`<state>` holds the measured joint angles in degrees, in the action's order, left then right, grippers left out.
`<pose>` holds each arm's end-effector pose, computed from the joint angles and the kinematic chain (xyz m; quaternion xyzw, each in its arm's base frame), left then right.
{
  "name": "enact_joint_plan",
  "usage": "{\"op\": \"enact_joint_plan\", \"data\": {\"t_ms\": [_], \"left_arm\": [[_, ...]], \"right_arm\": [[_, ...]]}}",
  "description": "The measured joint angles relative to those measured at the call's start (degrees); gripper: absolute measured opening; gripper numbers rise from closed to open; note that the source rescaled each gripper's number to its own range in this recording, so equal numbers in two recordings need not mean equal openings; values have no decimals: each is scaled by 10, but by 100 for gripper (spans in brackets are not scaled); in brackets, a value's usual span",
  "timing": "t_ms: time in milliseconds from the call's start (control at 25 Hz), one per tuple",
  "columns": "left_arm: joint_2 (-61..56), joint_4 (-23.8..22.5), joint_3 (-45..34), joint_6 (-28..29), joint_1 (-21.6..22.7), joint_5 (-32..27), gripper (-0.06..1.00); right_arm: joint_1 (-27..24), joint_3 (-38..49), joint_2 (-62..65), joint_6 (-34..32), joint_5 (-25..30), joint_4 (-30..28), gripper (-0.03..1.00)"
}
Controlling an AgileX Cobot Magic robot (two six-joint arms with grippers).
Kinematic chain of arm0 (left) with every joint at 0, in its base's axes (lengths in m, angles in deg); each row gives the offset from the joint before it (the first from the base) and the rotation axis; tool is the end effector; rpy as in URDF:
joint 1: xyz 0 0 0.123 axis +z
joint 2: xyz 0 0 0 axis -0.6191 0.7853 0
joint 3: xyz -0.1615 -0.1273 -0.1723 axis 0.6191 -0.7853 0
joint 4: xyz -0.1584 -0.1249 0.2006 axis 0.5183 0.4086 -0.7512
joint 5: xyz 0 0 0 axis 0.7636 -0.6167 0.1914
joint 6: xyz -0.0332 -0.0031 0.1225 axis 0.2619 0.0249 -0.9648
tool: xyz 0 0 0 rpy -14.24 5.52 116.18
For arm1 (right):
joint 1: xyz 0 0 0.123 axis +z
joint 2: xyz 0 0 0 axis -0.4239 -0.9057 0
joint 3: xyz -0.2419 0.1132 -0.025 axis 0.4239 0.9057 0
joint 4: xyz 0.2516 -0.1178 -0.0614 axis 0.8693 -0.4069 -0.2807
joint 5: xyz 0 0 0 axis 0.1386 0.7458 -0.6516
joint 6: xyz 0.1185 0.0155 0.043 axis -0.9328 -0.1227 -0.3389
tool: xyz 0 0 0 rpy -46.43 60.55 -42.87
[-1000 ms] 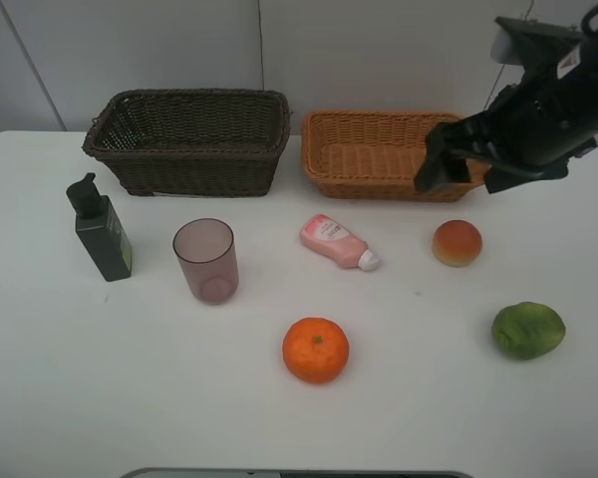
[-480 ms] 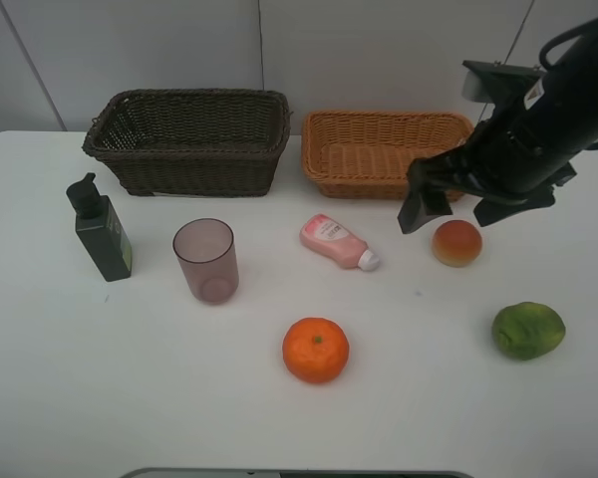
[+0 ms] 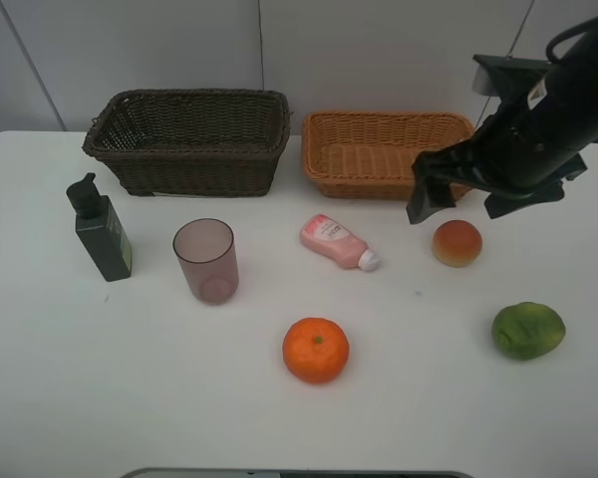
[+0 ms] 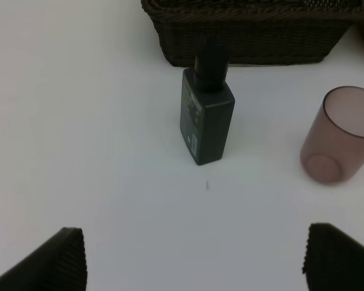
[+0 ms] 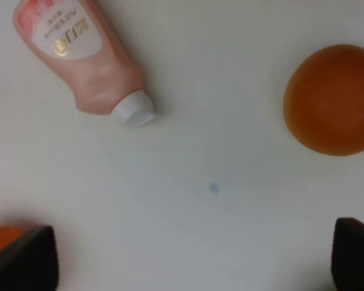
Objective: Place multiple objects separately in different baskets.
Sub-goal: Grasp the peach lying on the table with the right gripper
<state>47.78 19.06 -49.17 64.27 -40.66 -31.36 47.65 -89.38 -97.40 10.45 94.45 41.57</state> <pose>0.0711 -0.0073 0.2789 0.0225 0.8498 -0.0280 0.5259 0.2948 0.1204 0.1718 -0.1040 0.9800 0.0408 0.1644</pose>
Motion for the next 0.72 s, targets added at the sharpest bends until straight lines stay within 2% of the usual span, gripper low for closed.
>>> {"op": "enact_joint_plan", "data": {"t_ms": [280, 720], "left_arm": [[0, 0, 0, 0, 0, 0, 92], [0, 0, 0, 0, 0, 0, 92]], "right_arm": [[-67, -10, -57, -2, -3, -5, 100], [-129, -134, -211, -2, 34, -7, 100]]}}
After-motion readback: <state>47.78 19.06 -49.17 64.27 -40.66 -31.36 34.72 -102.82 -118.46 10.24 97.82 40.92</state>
